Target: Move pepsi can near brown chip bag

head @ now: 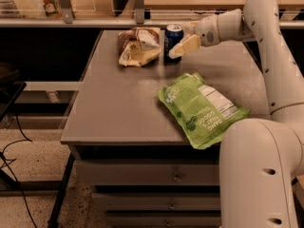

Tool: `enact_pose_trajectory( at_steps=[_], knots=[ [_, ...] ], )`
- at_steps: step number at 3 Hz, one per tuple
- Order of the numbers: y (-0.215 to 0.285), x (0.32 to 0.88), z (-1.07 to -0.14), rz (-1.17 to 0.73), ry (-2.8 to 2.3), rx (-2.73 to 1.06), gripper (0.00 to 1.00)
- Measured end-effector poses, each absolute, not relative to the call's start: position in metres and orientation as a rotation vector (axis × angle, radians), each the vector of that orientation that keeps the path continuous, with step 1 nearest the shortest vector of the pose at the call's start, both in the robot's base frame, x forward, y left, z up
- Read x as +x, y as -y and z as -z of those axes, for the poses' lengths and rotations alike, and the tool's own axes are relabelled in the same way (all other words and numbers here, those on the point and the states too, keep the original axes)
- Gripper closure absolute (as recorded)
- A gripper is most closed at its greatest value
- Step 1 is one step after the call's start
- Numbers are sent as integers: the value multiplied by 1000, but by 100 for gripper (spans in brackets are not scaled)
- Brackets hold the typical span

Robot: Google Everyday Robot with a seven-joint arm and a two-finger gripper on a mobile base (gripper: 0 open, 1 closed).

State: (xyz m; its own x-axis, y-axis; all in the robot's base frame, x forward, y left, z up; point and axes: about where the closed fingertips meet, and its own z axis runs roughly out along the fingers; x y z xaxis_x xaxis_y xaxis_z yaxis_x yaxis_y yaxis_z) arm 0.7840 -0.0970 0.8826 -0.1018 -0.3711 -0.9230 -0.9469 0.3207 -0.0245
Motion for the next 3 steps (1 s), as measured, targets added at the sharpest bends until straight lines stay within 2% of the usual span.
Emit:
enact_pose_trajectory(
  at_steps=[2,3],
  knots=[
    [131,784,-923,-700,-1591,-1157,0],
    [132,784,-925,-697,-1588,-1155,0]
  ],
)
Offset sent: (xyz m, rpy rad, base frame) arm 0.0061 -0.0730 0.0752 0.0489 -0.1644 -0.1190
